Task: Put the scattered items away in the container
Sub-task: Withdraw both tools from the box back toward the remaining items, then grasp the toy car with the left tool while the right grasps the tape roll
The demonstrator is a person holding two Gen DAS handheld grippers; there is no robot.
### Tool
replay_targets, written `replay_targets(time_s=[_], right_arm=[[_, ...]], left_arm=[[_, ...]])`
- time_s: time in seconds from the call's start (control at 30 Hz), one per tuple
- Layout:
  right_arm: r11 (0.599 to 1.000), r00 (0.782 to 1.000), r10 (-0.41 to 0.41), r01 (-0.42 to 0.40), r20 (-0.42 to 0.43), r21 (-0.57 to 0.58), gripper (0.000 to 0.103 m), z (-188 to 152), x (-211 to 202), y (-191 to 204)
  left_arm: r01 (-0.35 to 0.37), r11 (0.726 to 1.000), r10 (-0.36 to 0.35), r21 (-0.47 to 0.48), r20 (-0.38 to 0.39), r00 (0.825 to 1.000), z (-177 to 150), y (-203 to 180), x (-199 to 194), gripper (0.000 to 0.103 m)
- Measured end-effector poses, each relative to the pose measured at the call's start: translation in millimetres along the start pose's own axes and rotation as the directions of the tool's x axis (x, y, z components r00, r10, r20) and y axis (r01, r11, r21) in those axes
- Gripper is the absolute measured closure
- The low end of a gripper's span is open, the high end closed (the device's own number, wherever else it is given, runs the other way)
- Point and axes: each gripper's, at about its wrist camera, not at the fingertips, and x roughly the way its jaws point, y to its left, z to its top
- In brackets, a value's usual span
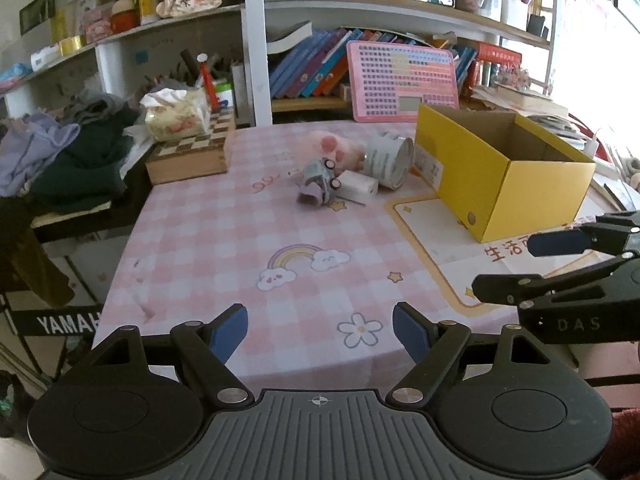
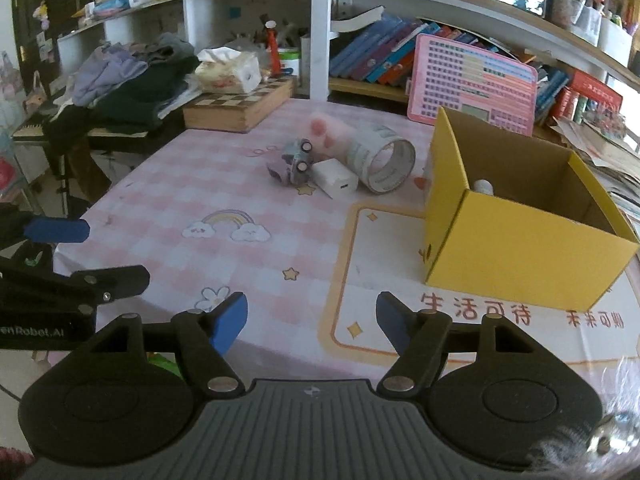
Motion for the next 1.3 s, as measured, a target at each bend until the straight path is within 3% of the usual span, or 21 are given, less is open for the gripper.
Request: replay_targets(time_s=[0.27,0.6,0.8,1.03,1.3], right_arm=[[0.999,1.0,0.023,-0.024,-0.016,-0.039,0.034,17.5,27.5,-3.5],[0.998,0.999,0.031,-0.03,0.022,-0.055,0.037,66.0,68.6,-27.4],[0.999,0.999,0.015,-0.013,0.043,-0.049,0.045,90.9,90.1,-38.1],[0.998,0.999,0.039,-0.04,0.031,0.05,0.044,121.9,121.6,-53.4],[0.982,0.999,0.03,-0.021,-0.044,0.188,0.033,139.6,161.3,-67.4]], left_arm=[[-0.014,1.0,0.013,-0.005,-0.03,0.999,10.2,1.4,25.3,0.021],[-0.053,0.998,0.053,-0.026,-0.015,0.998,47.2,7.8,64.7,0.021],[-0.047,0.998,0.047,-0.038,0.01,0.999,69.3,11.8,94.5,0.021],[-0.033,0.998,0.033,-0.057,-0.001,0.999,89.7,14.8,133.0,0.022],[0.004,0.999,-0.005,-0.046,-0.022,1.0,104.8,11.9,174.2,0.022]])
